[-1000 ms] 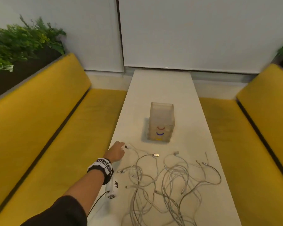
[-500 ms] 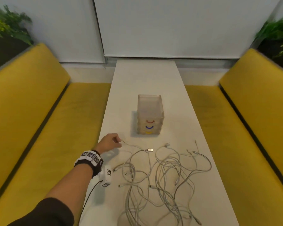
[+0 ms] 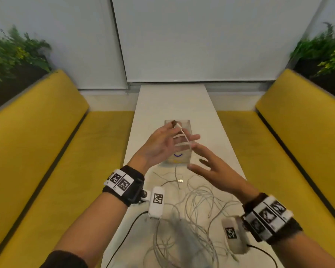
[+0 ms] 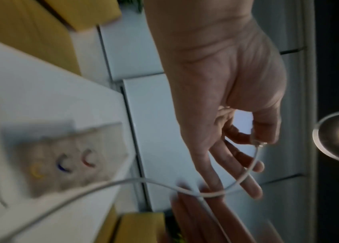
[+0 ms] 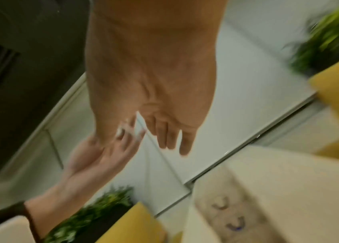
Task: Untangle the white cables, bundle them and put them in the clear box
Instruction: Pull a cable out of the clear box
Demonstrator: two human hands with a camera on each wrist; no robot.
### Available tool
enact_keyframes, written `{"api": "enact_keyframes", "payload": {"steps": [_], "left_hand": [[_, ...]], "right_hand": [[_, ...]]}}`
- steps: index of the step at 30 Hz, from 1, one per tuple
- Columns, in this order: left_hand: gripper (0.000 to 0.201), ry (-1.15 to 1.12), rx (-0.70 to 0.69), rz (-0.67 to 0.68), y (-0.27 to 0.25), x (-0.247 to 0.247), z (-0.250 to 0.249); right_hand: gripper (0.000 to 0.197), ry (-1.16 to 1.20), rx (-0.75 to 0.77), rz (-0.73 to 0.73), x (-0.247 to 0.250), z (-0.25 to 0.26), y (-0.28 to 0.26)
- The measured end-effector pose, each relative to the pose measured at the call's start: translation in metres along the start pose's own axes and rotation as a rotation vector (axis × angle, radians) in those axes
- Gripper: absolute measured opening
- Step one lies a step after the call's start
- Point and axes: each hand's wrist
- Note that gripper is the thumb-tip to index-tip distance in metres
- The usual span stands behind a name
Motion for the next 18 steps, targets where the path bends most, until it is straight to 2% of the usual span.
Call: {"api": "enact_keyframes", "payload": {"steps": [2, 4, 8, 10, 12, 15, 16, 17, 18], "left_hand": [[0.007, -0.006, -0.041, 0.018, 0.001, -0.02, -0.011], [0.008, 0.039, -0.122, -0.015, 0.0, -0.029, -0.025], [0.017, 0.065, -0.377, -0.265, -0.007, -0.023, -0.071], [0.018, 0.204, -0.45, -0.35, -0.014, -0.019, -0.092], [0.02, 0.566, -0.387, -0.337, -0.018, -0.022, -0.093], [0.034, 1.224, -0.173, -0.126, -0.013, -0.032, -0.058], [0.027, 1.352, -0.115, -0.067, -0.009, -0.033, -0.044], [0.015, 1.416, -0.063, -0.04, -0.006, -0.033, -0.033], [0.013, 1.432, -0.013, -0.045, -0.004, -0.03, -0.024]], "right_hand": [[0.035, 0.063, 0.099, 0.021, -0.014, 0.008, 0.028], [0.02, 0.103, 0.068, 0.036, -0.018, 0.009, 0.042], [0.032, 0.149, -0.098, 0.106, -0.007, -0.017, 0.032], [0.031, 0.177, -0.132, 0.126, -0.003, -0.03, 0.024], [0.036, 0.117, -0.109, 0.106, -0.001, -0.032, 0.025], [0.039, 0.046, -0.02, 0.083, -0.002, -0.016, 0.032], [0.034, 0.053, 0.019, 0.064, -0.002, -0.009, 0.035], [0.03, 0.064, 0.048, 0.046, 0.0, -0.003, 0.037], [0.026, 0.079, 0.074, 0.031, 0.003, 0.0, 0.039]]}}
Point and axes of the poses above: each hand's wrist, its own y-axis towards the middle knuckle, its own x-axis out of the back of the hand, z = x × y, and after that the axes turned 13 degrees about y, right-handed
